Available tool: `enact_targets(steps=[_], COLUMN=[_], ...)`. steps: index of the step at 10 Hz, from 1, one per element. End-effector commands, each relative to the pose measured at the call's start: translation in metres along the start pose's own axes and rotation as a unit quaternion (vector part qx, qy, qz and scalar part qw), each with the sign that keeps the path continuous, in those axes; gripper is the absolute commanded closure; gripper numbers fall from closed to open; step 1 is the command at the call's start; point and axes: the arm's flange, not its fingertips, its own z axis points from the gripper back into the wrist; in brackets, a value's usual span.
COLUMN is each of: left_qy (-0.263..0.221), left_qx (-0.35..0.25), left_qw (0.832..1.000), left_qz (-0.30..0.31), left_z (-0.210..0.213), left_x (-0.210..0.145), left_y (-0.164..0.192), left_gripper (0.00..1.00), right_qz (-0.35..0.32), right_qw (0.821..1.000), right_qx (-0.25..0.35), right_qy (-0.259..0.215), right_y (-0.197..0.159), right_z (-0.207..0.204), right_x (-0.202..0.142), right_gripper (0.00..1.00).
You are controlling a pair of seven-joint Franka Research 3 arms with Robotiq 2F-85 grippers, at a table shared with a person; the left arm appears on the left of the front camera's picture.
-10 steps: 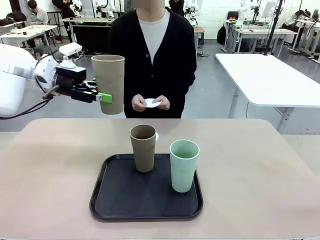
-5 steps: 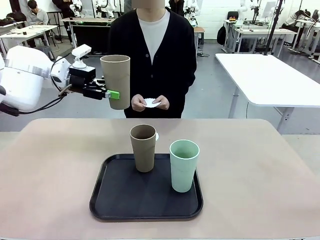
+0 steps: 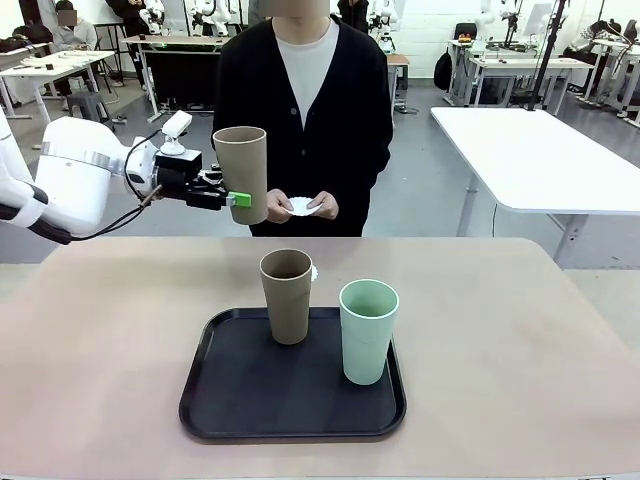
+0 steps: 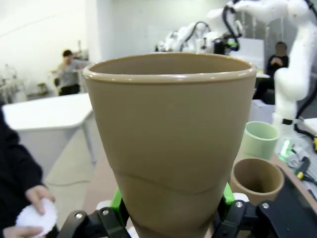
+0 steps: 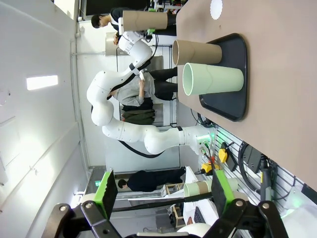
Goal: Place coasters on the table and set cups on them.
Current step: Pick up one Reusable plastic cup and place it on a coaster set by the human.
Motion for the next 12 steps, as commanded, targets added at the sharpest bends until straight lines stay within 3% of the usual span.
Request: enact_targets(steps=[1,8,11,12], left_qy=[-0.015,0.013,-0.016,0.011], left_qx=[0.035,0.032,0.004,0.027], left_qw=[0.999,0.999,1.000,0.999], left_qz=[-0.008,0.009,-0.014,0.026], left_z=[-0.014,-0.055,-0.049,-0.054], left_x=[-0.011,-0.061,-0.054,-0.065], left_y=[0.019,0.034,0.017,0.026], left_gripper=[0.18,0.18,0.18,0.18], right_qz=[0.002,0.002,0.002,0.002], right_qw=[1.000,1.000,1.000,1.000], right_qx=[0.002,0.002,0.002,0.002], right_qy=[0.000,0.000,0.000,0.000], right_y=[0.001,0.001,0.001,0.001], right_z=[0.000,0.000,0.000,0.000], right_x=[0.000,0.000,0.000,0.000], right_gripper=[0.00,0.00,0.00,0.00])
